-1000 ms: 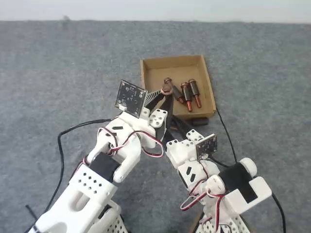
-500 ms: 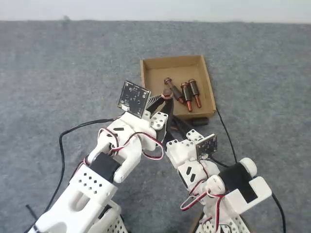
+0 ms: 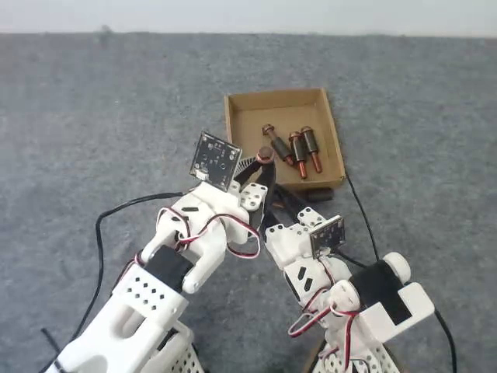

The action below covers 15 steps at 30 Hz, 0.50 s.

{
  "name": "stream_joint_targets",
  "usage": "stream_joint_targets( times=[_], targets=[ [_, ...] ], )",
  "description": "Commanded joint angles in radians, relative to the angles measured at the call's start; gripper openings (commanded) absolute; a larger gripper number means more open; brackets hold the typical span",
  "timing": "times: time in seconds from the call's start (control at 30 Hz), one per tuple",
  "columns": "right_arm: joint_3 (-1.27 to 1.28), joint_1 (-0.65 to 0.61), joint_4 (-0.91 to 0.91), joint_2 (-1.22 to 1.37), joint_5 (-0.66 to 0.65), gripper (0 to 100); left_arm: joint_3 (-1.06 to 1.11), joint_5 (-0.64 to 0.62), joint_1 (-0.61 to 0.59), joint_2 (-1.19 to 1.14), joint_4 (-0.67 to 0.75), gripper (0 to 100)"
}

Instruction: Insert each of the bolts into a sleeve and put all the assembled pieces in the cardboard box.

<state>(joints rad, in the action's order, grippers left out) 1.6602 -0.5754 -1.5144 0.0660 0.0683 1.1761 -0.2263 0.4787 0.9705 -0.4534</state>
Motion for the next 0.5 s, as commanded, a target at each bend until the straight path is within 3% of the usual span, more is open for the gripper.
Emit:
stream_joint_targets(
  times=[0.0,0.47],
  targets=[
    [0.018,-0.004,-0.024,-0.005,-0.021,0.6,0.001,-0.011,0.003,0.029,0.008,1],
    [0.018,-0.001,-0.025,-0.007,-0.023,0.6,0.094,-0.011,-0.003,0.037,0.008,1]
  ],
)
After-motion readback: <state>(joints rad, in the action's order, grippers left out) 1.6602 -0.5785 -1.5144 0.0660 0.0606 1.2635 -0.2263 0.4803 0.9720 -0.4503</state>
